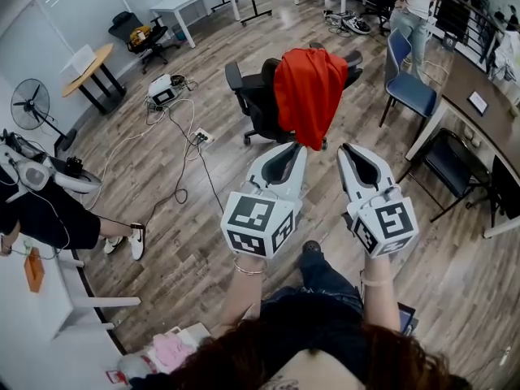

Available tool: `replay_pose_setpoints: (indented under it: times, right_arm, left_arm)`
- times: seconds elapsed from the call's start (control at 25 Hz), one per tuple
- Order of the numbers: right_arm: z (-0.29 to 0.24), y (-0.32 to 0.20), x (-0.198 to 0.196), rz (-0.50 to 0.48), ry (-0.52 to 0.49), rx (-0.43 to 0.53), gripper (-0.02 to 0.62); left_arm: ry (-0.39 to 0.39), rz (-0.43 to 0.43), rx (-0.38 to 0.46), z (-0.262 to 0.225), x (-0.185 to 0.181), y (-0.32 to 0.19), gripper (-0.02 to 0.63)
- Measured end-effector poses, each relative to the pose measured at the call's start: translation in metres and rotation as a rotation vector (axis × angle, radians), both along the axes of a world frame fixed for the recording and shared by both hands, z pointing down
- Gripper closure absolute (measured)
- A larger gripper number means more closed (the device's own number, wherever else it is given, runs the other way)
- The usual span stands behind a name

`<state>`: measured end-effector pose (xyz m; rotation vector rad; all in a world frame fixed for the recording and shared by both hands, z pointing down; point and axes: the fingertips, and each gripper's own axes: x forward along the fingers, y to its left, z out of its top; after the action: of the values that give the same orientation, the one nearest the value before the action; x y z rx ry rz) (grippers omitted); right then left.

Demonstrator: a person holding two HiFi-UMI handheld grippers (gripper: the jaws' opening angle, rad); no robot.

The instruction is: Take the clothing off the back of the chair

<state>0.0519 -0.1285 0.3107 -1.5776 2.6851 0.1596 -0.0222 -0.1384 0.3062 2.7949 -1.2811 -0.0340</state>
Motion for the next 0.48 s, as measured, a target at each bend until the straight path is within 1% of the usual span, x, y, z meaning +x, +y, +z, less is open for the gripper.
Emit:
replay_pose_setpoints:
  times: [0.24,0.36,0.48]
  right_arm:
    - [0.003,-0.032,0.014,0.001,-0.008,-0.009,0.577]
    - [0.004,-0.051,0.019,0.006,-0.014,-0.012,0.569]
    - [0.003,-0.068,0.025,0.001,-0.02,-0.01,0.561]
  left_arm:
    - [0.0,-0.01,-0.003,0.002,0.006,-0.03,0.58]
    - [0.004,-0.01,-0.009,0.002,0.007,-0.049,0.548]
    - [0.008,-0.022,-0.01,0.002,0.009,-0.067,0.548]
